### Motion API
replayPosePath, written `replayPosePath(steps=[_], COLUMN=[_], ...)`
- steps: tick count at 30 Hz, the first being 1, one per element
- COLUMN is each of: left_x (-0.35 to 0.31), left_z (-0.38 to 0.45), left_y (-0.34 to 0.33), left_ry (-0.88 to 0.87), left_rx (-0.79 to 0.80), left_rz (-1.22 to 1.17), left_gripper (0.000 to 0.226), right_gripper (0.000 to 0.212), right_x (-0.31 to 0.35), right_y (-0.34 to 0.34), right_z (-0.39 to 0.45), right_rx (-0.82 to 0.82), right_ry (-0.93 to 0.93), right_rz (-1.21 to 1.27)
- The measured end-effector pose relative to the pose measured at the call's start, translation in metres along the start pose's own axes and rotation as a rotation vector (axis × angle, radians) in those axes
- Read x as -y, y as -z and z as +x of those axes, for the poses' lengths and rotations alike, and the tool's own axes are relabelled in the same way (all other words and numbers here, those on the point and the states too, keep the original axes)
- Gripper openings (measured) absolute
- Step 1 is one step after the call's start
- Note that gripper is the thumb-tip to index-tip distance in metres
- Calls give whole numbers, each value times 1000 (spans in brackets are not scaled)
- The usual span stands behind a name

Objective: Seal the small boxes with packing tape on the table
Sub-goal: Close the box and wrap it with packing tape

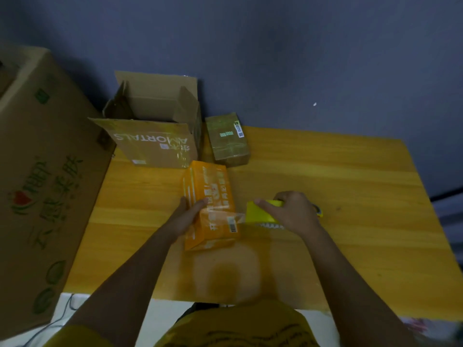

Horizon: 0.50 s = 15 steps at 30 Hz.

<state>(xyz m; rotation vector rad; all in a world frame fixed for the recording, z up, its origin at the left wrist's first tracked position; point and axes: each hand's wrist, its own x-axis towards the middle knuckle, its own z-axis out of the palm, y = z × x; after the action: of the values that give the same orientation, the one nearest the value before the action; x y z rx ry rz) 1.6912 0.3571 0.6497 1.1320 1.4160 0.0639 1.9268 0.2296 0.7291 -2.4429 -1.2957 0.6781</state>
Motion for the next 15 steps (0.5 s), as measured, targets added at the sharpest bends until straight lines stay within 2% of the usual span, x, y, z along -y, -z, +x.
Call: replayPosePath(steps=[2,3,6,7,8,11,12,15], left_x=[6,7,7,9,12,20,23,19], left_z=[2,1,-2,-4,-3,3,5,12], left_y=[6,10,14,18,22,34,37,44], left_ry=[-4,-11,-78,-131,-211,-389,-442,-690], left_rx=[43,67,120,124,102,-123,-176,-153], left_rz=[1,-15,-86,-72,-29,293,378,637], left_gripper=[123,116,73,68,72,102,104,79], right_gripper=[73,74,74,73,73,72,73,74], right_x=[15,23,36,40,44,53,55,61], right_y=[5,5,4,0,-3,-12,-14,-16], right_z=[1,2,1,2,1,0,0,1], right_rx=[18,23,26,28,30,27,30,29], right_ry=[36,41,55,56,55,94,99,74], right_rz=[-81,-115,-183,-197,-209,-264,-275,-268])
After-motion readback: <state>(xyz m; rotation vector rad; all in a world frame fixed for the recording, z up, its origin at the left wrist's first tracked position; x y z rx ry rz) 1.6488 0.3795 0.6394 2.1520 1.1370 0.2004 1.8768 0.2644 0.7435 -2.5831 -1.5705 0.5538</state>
